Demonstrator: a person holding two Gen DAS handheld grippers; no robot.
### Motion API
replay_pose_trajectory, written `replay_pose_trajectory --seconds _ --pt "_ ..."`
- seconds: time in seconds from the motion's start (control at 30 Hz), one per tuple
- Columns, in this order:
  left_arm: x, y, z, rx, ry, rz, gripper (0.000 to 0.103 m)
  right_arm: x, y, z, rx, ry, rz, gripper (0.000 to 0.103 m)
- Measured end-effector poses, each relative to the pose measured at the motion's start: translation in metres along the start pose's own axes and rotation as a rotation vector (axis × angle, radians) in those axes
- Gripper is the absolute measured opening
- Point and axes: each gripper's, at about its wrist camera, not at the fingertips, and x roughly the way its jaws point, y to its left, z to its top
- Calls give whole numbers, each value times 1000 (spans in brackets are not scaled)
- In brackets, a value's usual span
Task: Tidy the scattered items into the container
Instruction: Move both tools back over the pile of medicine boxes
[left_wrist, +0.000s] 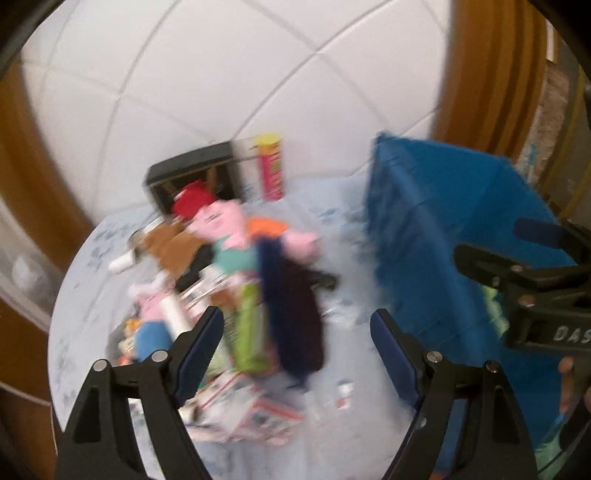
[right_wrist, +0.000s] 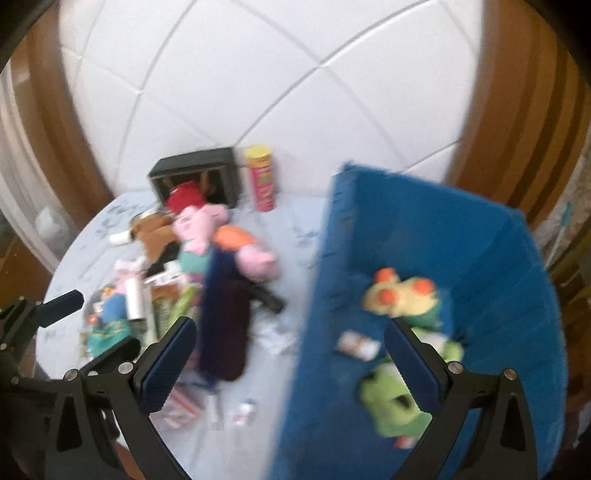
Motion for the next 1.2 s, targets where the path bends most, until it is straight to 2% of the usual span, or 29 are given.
replay_pose_trajectory --seconds 0.2,0.47,0.7,0.9,1.1,1.2 --pt "12 83 -62 -46 2 98 82 30 78 -32 -20 17 50 103" --pt "45 168 -135 -196 30 164 82 81 129 -68 -18 31 125 103" --pt "65 207 -170 -291 70 235 82 125 159 -84 -32 70 239 103" --pt "79 234 -200 -340 119 259 82 156 191 -91 -79 109 316 103" --pt "90 253 -219 -318 120 221 82 177 199 -124 -76 161 273 103" --pt "102 264 -233 -262 127 217 82 183 200 -149 -58 179 243 103"
